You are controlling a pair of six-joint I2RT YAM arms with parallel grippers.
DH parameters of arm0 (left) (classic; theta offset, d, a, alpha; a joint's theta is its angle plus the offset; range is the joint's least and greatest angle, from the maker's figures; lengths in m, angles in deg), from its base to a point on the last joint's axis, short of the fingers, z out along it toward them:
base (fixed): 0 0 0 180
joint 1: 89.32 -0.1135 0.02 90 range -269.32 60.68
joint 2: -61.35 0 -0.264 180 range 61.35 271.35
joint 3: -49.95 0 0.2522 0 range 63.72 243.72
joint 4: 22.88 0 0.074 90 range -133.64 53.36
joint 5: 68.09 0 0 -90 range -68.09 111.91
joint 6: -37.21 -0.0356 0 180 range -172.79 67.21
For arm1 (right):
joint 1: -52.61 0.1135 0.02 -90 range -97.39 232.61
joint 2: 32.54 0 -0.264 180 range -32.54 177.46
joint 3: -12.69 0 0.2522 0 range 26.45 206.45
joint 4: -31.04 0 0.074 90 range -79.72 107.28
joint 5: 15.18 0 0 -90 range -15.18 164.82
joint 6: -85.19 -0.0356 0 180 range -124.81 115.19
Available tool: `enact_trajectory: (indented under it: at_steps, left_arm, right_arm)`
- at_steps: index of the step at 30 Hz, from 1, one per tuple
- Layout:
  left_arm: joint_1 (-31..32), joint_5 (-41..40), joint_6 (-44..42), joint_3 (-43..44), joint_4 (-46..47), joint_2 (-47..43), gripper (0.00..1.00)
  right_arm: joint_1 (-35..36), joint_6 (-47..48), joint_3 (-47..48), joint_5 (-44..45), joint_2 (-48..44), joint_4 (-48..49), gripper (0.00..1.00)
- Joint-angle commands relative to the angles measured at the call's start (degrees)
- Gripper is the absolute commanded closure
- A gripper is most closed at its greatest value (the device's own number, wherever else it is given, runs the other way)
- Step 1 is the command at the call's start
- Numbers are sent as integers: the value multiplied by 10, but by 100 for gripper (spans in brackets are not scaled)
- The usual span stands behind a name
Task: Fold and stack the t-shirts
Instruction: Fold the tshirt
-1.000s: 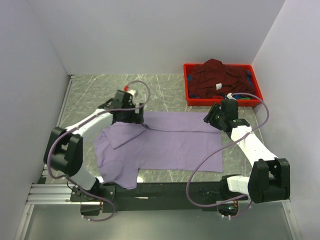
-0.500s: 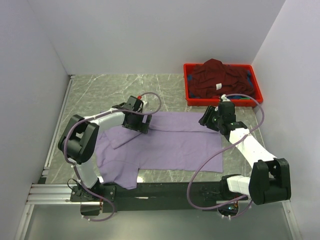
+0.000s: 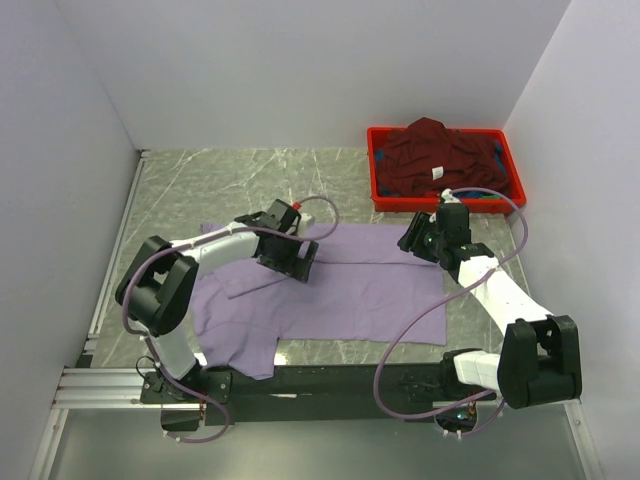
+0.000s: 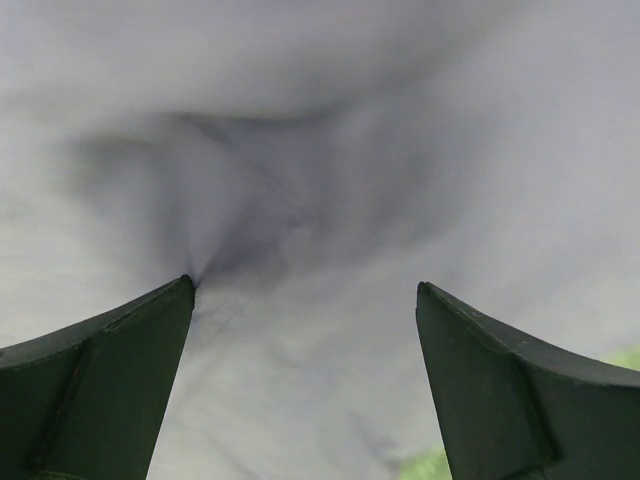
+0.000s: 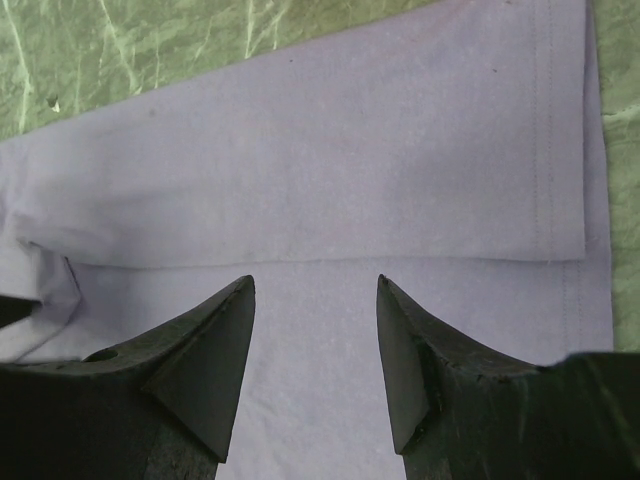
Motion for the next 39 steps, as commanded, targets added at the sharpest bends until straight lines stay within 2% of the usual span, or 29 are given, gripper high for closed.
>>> enact_trajectory:
  at_steps: [1,7,11,14,19,25,39]
  left_arm:
    - [33,56,10,4,-33,-39,2]
    - [85,111,14,-4,-67,-58,1]
    - [99,91,34,-6,-68,-97,2]
    - [81,22,60,-5,-63,-113,4]
    - [-9,-66,109,-7,-64,-102,5]
    - [-59,-70,85,-19,-74,-79,3]
    - [-60,-22,80,-43,-94,-49,3]
  right_arm:
    - [2,11,16,9,3,19,41]
    - [2,16,20,13,7,16,41]
    - [2,21,20,20,10,14,42]
    - [2,21,20,18,13,17,42]
    - [2,14,14,-2,19,29,42]
    - [3,13,4,-11,17,33,42]
    - [3,11,-6,-32,28,50,43]
